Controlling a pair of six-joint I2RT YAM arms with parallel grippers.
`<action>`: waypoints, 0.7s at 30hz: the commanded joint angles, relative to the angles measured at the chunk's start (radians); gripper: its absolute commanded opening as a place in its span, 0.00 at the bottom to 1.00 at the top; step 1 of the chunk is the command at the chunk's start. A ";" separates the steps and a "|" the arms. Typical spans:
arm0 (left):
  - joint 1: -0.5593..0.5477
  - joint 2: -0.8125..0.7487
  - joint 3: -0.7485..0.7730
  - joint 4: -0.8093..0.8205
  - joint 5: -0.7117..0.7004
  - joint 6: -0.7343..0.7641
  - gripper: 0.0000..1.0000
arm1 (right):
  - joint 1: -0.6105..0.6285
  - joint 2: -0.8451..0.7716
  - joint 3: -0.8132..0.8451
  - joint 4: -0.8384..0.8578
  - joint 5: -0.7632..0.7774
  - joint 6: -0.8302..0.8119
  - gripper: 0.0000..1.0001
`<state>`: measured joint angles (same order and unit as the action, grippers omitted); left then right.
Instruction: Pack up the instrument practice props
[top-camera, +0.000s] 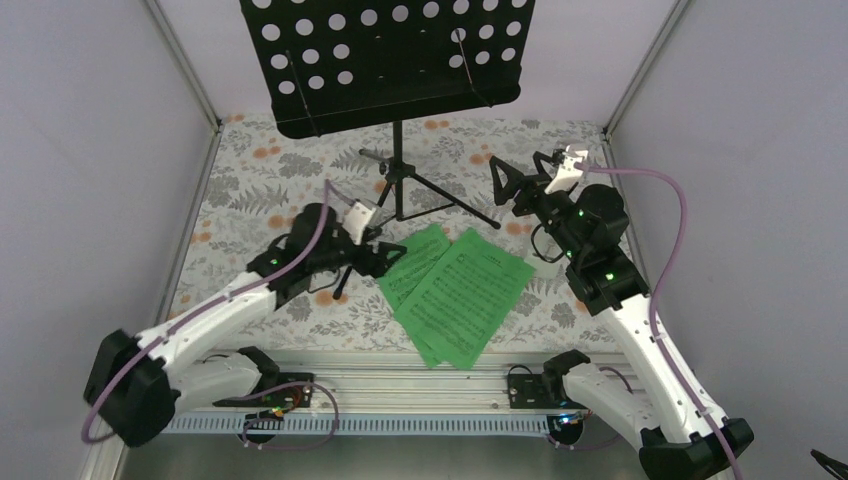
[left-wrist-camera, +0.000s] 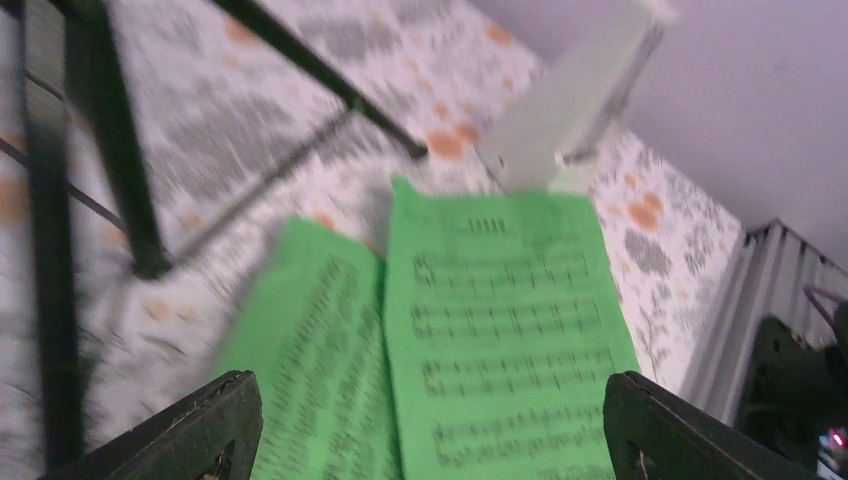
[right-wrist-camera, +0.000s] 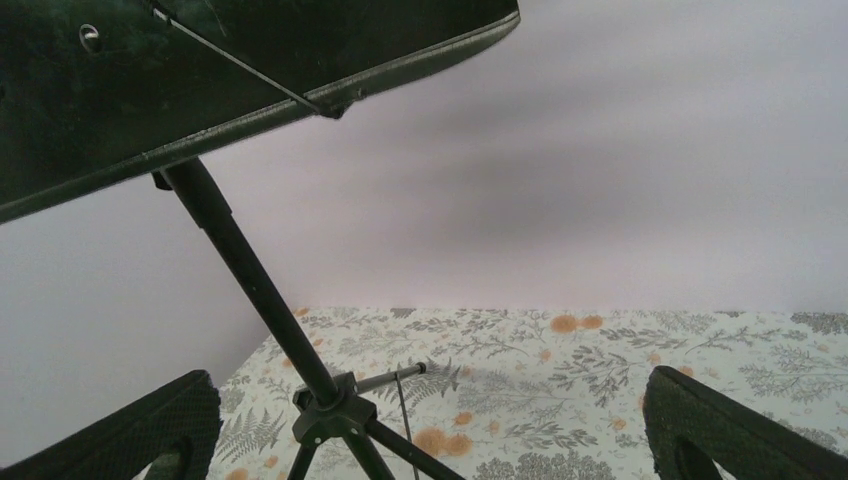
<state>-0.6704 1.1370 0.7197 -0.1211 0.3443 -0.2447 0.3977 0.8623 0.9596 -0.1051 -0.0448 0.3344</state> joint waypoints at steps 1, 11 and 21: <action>0.144 -0.128 -0.094 0.168 0.051 0.140 0.85 | -0.005 -0.020 -0.039 0.025 -0.038 0.017 1.00; 0.502 0.055 -0.191 0.905 0.575 0.052 0.67 | -0.004 -0.015 -0.056 0.058 -0.162 0.027 1.00; 0.551 0.406 0.069 1.002 0.757 0.061 0.52 | -0.004 0.035 -0.057 0.093 -0.266 0.008 1.00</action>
<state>-0.1314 1.4658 0.6991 0.7719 0.9821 -0.2058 0.3977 0.8696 0.9096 -0.0555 -0.2359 0.3489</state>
